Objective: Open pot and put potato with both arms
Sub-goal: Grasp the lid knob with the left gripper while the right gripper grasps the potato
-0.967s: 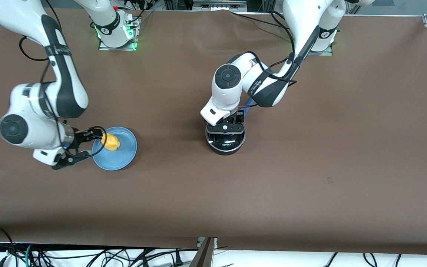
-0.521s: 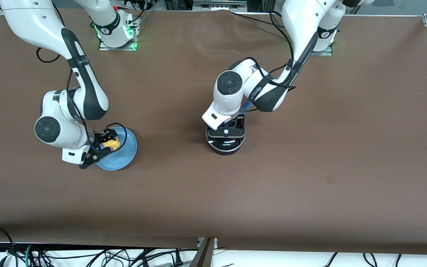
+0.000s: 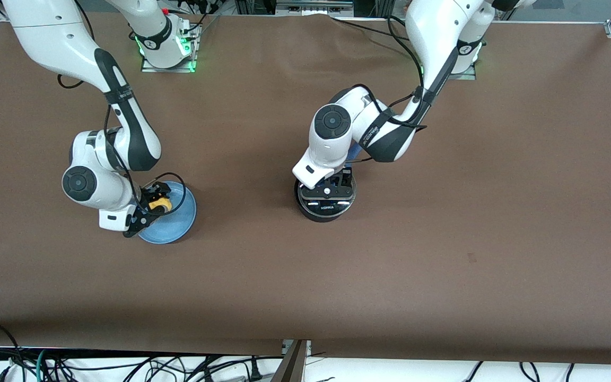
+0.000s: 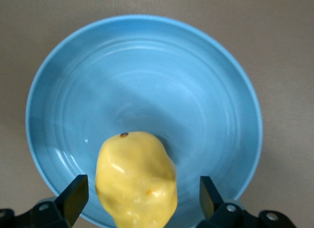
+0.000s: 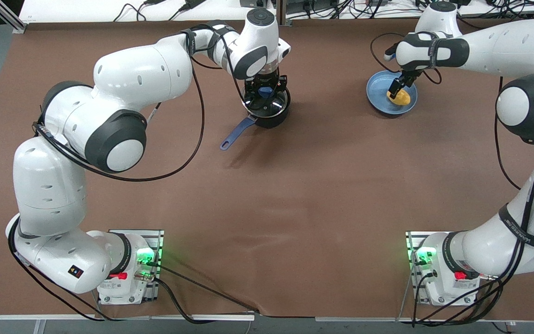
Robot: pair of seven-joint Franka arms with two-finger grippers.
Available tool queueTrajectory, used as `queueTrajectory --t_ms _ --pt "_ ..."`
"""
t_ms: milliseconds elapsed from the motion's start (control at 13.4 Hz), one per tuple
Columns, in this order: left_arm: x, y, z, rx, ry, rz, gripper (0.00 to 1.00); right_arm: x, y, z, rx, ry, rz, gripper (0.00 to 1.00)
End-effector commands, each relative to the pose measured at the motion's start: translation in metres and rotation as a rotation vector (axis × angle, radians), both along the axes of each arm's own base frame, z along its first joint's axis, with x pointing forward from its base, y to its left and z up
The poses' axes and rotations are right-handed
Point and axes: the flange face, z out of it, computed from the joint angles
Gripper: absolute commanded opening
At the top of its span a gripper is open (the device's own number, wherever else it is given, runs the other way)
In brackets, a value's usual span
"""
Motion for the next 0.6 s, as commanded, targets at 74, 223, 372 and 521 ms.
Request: queueTrajectory --t_ms 74,223,372,521 --pt "0.002 0.002 0.02 -0.008 -0.01 -0.008 0.42 0.0 -0.002 -0.004 0.009 -0.007 0.014 0.93" --pt "0.003 0.006 0.037 -0.013 -0.002 0.002 0.42 0.004 0.001 0.001 0.01 -0.011 0.011 0.48" --pt "0.005 0.01 0.058 -0.052 0.016 -0.002 0.42 0.006 0.005 0.007 0.016 0.0 -0.001 0.07" --pt "0.021 0.036 0.077 -0.076 0.021 0.001 0.42 0.011 0.003 0.019 0.055 -0.006 -0.041 0.0"
